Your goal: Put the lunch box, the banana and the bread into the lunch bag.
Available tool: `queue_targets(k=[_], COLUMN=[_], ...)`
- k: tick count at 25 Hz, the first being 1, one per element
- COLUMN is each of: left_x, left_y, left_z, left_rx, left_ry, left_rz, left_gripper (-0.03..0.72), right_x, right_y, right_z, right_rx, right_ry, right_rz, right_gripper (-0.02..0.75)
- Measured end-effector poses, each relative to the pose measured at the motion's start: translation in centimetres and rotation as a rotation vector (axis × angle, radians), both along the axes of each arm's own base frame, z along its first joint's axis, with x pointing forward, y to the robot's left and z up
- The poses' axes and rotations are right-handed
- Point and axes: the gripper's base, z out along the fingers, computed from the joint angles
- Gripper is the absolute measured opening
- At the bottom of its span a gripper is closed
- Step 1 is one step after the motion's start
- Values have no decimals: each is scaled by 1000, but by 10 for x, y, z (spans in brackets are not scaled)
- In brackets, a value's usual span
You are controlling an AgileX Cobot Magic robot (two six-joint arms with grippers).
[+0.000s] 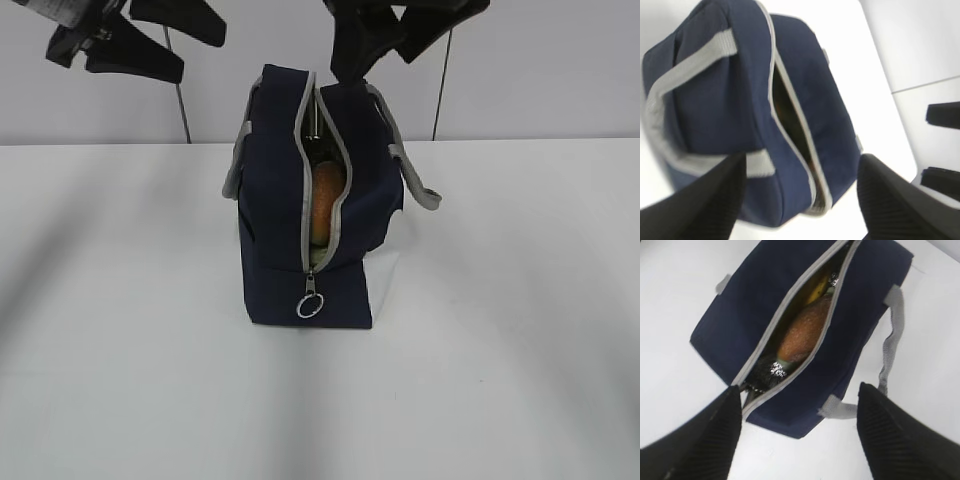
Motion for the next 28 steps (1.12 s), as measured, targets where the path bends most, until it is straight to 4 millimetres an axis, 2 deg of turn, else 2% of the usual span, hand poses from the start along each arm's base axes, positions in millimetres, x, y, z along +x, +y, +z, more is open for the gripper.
queue_targets(k=[3,7,11,14,16,21,24,28], left_x=[-14,-25,-32,-35,-38,-43,-45,-46], left_y=[8,13,13,8,2,-11,-15,-17], left_z=[5,8,14,15,15,15,15,13], left_rx=[110,181,184,189,190,190,190,196], left_ry=[27,57,54,53,53,53,55,68], left_rz=[-22,-49,-60,-78,-99,-138,-148,-150], left_gripper=[474,469,452,442,439,435,435,435], right_x=[-17,-35,-60,-80,-91,-104,-106,-115], right_y=[1,-8,-20,-27,-32,-38,-43,-40], right_z=[-9,-22,-26,-36,-49,-83,-101,-119], right_rx=[-31,-50,1,69,112,234,269,291], right_ry=[39,65,-39,-155,-230,-430,-492,-575], right_rz=[46,61,73,103,131,110,44,22], right_gripper=[531,531,531,531,531,531,531,530])
